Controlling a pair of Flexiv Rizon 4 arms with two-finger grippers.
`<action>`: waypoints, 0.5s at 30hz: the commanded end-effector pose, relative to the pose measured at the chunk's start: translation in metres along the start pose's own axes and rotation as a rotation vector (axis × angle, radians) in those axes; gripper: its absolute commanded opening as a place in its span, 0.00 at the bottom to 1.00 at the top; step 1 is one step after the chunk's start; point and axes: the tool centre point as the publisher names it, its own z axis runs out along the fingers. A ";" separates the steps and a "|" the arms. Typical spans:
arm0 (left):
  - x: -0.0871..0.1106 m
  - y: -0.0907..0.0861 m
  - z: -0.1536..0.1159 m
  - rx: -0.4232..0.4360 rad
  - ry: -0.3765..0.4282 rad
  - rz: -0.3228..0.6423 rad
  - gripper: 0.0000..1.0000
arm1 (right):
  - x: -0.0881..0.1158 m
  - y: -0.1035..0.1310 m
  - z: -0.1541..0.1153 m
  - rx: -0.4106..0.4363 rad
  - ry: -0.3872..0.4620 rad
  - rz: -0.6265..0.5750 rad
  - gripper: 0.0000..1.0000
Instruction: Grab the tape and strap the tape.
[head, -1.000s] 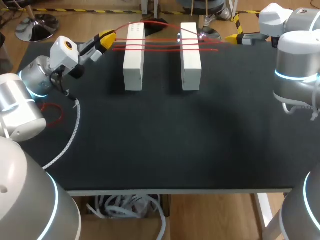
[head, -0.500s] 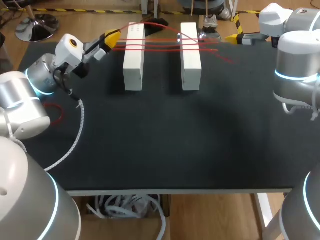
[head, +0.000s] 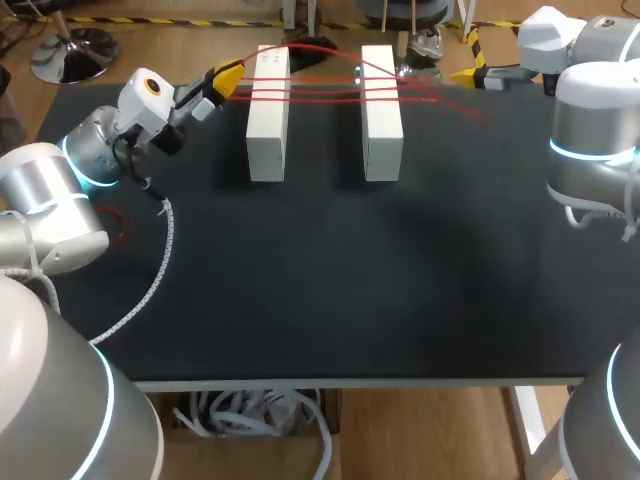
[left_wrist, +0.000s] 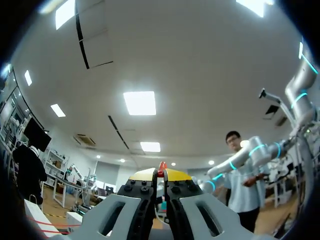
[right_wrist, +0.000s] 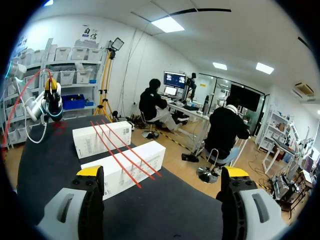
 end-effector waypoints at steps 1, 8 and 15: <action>-0.001 0.001 -0.001 0.003 0.004 -0.001 0.00 | 0.000 0.000 0.000 0.000 0.001 0.000 1.00; -0.001 0.001 -0.001 0.003 0.004 -0.001 0.00 | 0.000 0.000 0.000 0.000 0.001 0.000 1.00; -0.001 0.001 -0.001 0.003 0.004 -0.001 0.00 | -0.011 0.002 -0.011 -0.110 -0.124 0.293 1.00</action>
